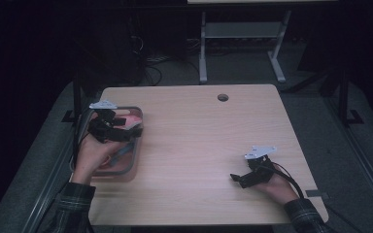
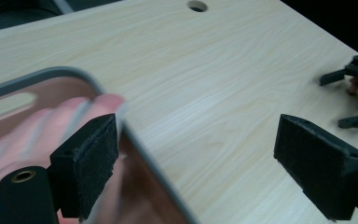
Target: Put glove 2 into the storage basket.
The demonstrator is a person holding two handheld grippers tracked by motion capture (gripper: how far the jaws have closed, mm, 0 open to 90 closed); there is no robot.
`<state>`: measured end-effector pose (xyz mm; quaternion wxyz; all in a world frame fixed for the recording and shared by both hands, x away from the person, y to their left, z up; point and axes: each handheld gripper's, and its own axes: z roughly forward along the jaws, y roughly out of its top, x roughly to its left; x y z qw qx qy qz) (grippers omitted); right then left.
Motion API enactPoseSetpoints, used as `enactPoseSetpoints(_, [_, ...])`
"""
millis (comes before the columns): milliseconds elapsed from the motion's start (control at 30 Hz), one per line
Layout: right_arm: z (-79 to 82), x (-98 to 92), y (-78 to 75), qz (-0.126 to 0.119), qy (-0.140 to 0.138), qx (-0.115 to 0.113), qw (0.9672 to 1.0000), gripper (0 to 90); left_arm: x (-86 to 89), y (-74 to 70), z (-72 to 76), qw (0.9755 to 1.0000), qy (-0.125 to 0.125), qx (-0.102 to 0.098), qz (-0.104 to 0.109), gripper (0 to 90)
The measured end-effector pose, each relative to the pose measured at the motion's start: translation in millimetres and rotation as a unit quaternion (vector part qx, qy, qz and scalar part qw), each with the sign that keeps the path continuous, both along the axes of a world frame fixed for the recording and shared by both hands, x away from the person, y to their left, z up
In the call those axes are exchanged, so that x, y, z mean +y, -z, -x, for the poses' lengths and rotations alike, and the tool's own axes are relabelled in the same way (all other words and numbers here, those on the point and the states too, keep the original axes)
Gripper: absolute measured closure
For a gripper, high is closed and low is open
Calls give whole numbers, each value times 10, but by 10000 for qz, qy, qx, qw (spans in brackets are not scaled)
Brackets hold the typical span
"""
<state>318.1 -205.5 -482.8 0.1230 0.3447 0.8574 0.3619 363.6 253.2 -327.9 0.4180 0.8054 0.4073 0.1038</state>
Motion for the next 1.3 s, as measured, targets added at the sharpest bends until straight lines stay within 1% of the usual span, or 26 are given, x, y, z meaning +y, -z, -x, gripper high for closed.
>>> enactPoseSetpoints(67, [0, -1, 0, 0, -2, -1, 10000, 21, -100, 18, 5, 10000, 82, 0, -31, 133])
enactPoseSetpoints(233, [2, -3, 0, 0, -7, -2, 10000, 21, -271, 53, 36, 9997, 255, -15, 15, 134])
enactPoseSetpoints(267, [2, -3, 0, 0, -7, -3, 10000, 21, -315, 68, 52, 9996, 277, -8, 53, 134])
enactPoseSetpoints(533, [2, -2, 0, 0, -6, 0, 10000, 21, -582, 194, 182, 9985, 532, -25, 80, 134])
enactPoseSetpoints(567, [2, -2, 0, 0, -5, 1, 10000, 21, -582, 194, 182, 9985, 532, -25, 80, 134])
enactPoseSetpoints(633, [2, -2, 0, -1, -6, -1, 10000, 21, -665, 246, 216, 9979, 639, -26, 43, 134])
enactPoseSetpoints(767, [2, -2, 0, 0, -5, 0, 10000, 21, -779, 328, 263, 9971, 754, 7, 28, 135])
enactPoseSetpoints(833, [2, -2, 0, 0, -5, 1, 10000, 21, -839, 376, 287, 9966, 827, 6, -17, 135])
enactPoseSetpoints(900, [2, -2, 0, 1, -5, -1, 10000, 21, -905, 435, 315, 9960, 896, 48, -33, 135])
enactPoseSetpoints(1000, [2, -2, 0, 0, -5, 1, 10000, 21, -983, 517, 345, 9951, 981, 68, -79, 135])
enactPoseSetpoints(1033, [2, -2, 0, 0, -5, 1, 10000, 21, -983, 517, 345, 9951, 981, 68, -79, 135])
enactPoseSetpoints(1100, [2, -2, 0, 2, -7, -2, 10000, 21, -1052, 604, 371, 9943, 1058, 95, -133, 135])
enactPoseSetpoints(1133, [2, -2, 0, 2, -7, -1, 10000, 21, -1073, 631, 380, 9937, 1100, 105, -184, 135])
enactPoseSetpoints(1233, [3, -2, 0, 0, 1, 5, 10000, 21, -1141, 721, 404, 9923, 1208, 140, -238, 135])
enactPoseSetpoints(1300, [2, -3, 0, 3, -6, -1, 10000, 21, -1182, 776, 418, 9916, 1244, 156, -314, 135])
